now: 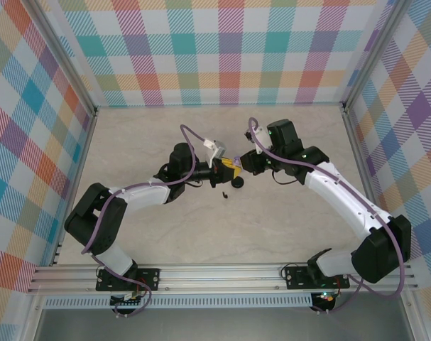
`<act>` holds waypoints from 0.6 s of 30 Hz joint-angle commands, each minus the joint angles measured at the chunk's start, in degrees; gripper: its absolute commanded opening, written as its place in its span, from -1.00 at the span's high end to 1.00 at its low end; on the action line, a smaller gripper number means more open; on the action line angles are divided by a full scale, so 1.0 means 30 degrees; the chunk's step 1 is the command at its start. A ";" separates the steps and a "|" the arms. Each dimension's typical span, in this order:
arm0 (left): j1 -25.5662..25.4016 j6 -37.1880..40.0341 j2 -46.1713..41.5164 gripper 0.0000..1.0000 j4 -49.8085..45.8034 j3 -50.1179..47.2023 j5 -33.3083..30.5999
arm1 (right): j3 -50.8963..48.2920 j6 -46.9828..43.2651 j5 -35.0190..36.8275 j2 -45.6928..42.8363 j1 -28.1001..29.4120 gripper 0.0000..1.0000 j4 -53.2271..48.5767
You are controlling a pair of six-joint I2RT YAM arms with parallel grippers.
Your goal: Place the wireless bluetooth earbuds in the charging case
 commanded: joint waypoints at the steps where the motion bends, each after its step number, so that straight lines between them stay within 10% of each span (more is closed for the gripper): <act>1: -0.0212 -0.0274 -0.0674 1.00 0.1187 0.0492 -0.0157 | 0.0603 -0.0101 -0.0686 0.0209 0.0152 0.58 -0.0381; 18: -0.0223 -0.0217 -0.0913 1.00 0.1425 0.0211 -0.0296 | 0.1041 0.0603 -0.0418 -0.0437 0.0167 0.04 -0.0634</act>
